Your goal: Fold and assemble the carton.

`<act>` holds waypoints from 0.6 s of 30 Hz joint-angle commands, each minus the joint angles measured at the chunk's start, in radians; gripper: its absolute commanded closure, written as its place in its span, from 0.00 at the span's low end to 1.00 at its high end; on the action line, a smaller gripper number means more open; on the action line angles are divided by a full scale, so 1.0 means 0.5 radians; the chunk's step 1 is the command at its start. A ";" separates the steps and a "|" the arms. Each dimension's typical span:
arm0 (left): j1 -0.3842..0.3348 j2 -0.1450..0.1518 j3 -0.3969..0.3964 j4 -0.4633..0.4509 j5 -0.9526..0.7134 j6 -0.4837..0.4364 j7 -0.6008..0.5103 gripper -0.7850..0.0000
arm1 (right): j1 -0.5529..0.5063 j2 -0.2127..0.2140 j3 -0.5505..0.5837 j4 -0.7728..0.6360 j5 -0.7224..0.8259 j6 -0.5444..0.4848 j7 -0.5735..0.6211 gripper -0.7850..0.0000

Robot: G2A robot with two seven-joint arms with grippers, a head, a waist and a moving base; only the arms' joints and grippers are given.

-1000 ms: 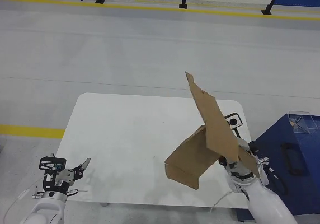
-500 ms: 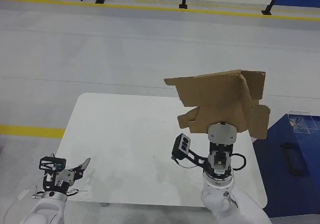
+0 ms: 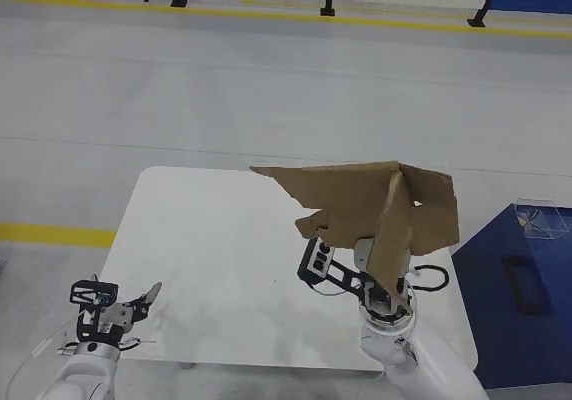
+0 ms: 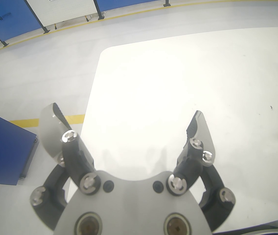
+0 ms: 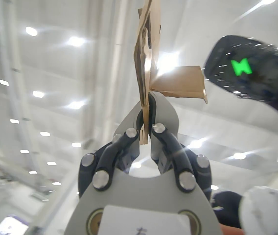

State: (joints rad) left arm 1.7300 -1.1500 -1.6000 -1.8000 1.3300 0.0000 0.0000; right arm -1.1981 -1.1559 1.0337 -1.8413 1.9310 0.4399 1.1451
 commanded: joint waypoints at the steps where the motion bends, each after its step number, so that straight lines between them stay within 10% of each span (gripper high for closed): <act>1: 0.000 0.000 0.000 0.000 0.000 0.000 0.000 0.00 | 0.012 0.005 0.091 0.015 -0.472 -0.220 0.213 1.00; 10: 0.000 0.000 0.000 0.000 0.000 0.000 0.000 0.00 | 0.028 0.046 0.656 0.067 -1.613 -1.373 0.554 1.00; 18: 0.000 0.000 0.000 0.000 0.000 0.000 0.000 0.00 | -0.116 0.070 0.852 0.195 -2.354 -1.845 0.385 1.00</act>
State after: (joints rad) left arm 1.7300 -1.1500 -1.6000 -1.8000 1.3300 0.0000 0.0000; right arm -1.2495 -1.1213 1.4652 -1.7580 0.7768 -0.4807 1.3413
